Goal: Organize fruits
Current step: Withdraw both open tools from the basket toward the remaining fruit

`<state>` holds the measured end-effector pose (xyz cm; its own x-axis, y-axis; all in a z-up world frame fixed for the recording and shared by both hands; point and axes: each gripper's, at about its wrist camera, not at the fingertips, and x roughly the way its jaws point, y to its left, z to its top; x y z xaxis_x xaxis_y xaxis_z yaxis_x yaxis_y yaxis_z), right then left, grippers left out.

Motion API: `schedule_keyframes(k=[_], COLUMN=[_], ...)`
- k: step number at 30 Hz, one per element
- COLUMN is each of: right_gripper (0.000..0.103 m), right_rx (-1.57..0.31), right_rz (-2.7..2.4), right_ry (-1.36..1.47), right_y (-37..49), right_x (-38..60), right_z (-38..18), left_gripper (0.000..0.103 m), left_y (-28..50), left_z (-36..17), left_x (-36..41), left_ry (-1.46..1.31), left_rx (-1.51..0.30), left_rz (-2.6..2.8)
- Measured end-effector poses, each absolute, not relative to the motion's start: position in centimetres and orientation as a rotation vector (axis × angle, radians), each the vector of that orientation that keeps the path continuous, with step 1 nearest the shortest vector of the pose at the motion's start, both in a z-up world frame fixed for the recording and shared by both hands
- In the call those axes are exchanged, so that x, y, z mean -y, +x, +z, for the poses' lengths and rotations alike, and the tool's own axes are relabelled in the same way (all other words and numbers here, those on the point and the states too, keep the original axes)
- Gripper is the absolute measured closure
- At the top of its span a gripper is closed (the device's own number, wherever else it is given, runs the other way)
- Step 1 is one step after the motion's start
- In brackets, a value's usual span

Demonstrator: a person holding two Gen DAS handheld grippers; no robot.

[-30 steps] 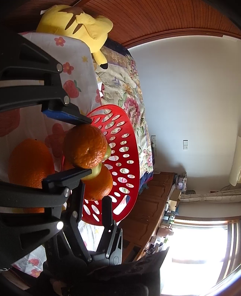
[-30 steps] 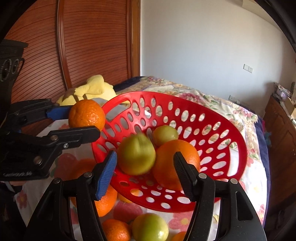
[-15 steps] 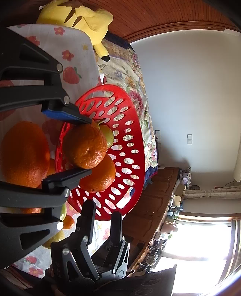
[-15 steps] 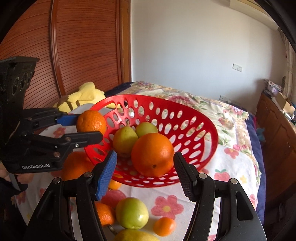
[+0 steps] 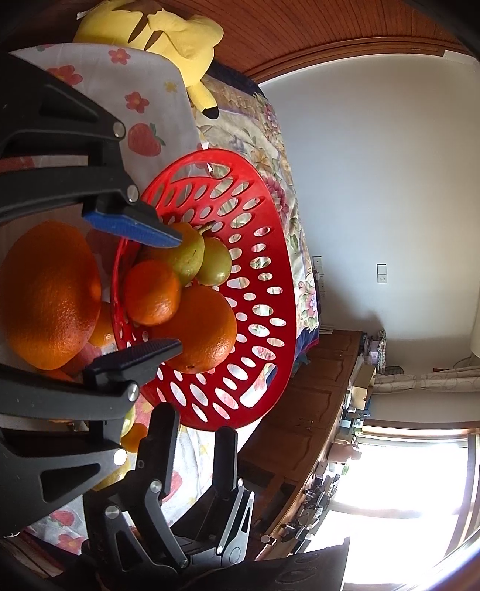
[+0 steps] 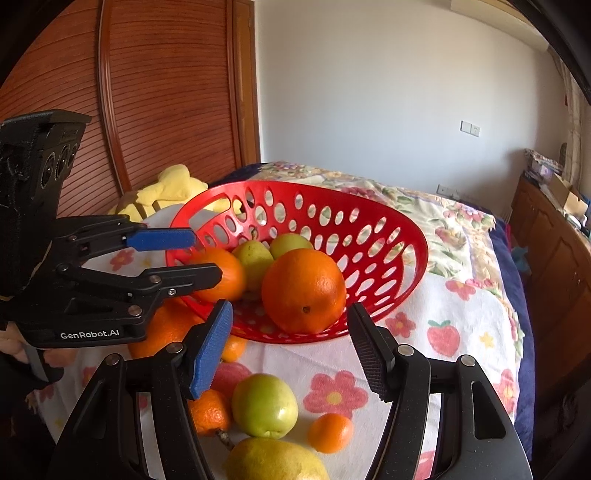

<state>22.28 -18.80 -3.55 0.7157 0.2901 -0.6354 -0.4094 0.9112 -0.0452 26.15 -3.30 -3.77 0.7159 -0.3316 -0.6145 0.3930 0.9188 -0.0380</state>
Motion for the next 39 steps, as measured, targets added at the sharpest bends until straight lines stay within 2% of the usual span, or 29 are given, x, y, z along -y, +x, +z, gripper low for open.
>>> schedule_keyframes(k=[22,39], right_gripper=[0.037,0.037], right_rx=[-0.617,-0.64], right_rz=[0.313,0.285], right_ry=[-0.133,-0.1], right_y=[15.0,11.4], right_x=[20.6,21.4], right_z=[-2.3,-4.6], left_gripper=[0.046,0.045], left_y=[17.8,13.9], left_z=[-3.2,-7.2], left_x=[0.6,1.8], left_ry=[0.054,0.048], left_rx=[-0.626,-0.654], left_rz=[-0.368,-0.378])
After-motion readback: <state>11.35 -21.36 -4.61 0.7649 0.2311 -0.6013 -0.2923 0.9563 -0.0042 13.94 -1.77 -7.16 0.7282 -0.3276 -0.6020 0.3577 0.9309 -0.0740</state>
